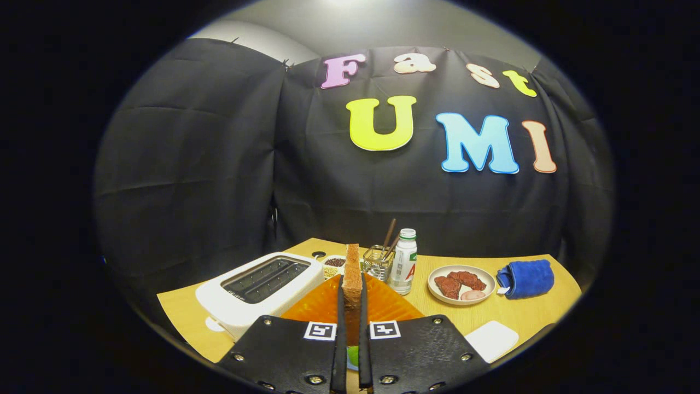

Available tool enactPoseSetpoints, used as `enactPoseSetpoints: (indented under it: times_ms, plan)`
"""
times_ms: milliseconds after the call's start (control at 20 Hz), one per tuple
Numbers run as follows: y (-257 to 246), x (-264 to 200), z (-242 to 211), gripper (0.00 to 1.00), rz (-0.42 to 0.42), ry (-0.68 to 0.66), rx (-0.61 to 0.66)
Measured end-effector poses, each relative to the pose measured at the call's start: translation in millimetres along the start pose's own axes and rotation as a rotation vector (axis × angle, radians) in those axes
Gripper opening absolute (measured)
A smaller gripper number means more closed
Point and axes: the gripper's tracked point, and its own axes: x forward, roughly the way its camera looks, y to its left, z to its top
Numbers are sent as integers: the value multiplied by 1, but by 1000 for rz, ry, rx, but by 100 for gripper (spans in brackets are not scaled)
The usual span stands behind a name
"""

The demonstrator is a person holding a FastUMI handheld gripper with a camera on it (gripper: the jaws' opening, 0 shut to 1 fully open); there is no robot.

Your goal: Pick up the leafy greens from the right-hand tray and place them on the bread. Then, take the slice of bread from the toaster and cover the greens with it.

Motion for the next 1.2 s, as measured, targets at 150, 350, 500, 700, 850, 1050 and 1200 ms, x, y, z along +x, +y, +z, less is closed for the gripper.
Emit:
enactPoseSetpoints:
  times_ms: [150,350,500,700,850,1050,1200]
  plan:
    - [-6,3,-17,8,0,38,24]
    - [-7,6,-32,8,6,57,27]
    - [-1,11,-45,8,29,86,41]
    - [8,17,-54,8,51,99,49]
    - [15,20,-60,8,78,120,45]
    - [12,26,-72,8,76,146,52]
    - [7,29,-81,8,73,162,74]
